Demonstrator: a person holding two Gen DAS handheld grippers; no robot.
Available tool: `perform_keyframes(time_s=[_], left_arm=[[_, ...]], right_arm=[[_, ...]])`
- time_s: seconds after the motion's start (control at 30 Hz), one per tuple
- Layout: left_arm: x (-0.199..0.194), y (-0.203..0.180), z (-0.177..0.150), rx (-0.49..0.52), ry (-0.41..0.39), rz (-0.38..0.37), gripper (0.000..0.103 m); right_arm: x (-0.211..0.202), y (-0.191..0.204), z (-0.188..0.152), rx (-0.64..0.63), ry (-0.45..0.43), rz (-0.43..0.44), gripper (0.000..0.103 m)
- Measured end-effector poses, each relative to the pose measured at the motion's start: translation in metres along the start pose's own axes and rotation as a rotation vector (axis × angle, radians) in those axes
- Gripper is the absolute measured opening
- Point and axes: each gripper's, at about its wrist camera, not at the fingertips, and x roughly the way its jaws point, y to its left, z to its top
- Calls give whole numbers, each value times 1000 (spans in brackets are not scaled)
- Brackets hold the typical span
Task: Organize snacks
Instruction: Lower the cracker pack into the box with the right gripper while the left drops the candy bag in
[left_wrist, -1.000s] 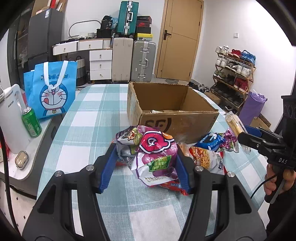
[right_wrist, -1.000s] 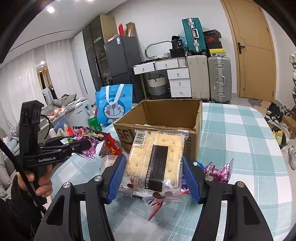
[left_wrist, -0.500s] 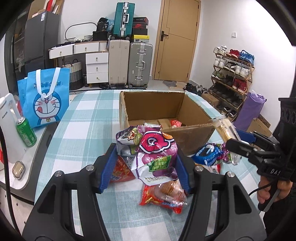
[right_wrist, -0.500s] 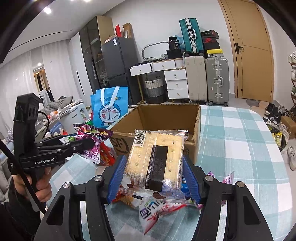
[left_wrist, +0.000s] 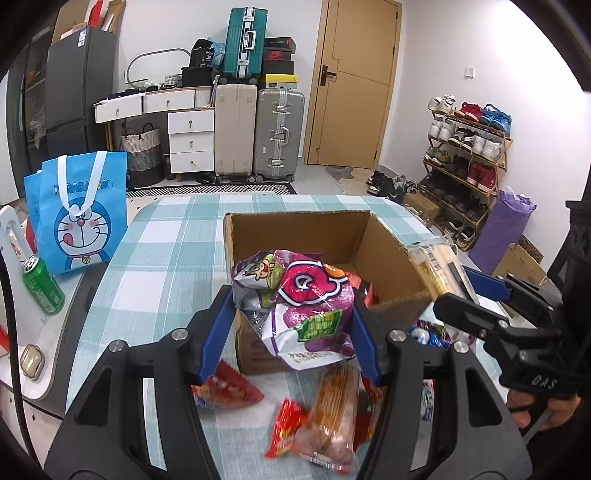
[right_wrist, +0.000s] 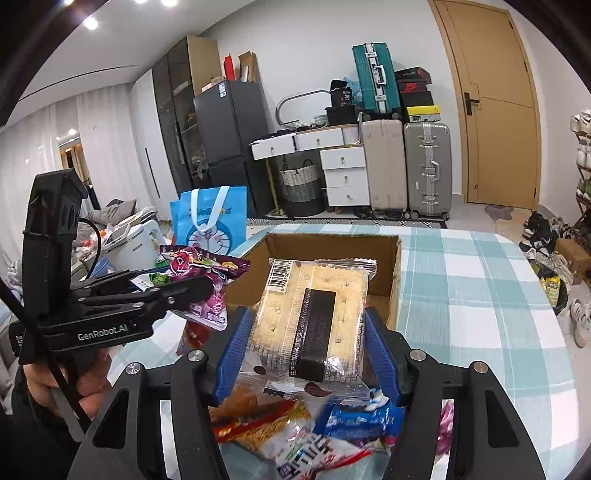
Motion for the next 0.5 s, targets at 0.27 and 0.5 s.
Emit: perform_keyframes(time_s=[0.27,0.5], left_arm=[[29,-1,10,-11,21,27,57],[48,0,14,-29,54,37,57]], right_arm=[[17,-17,11,62,26,1,62],[37,-28,23,136,59,10,62]])
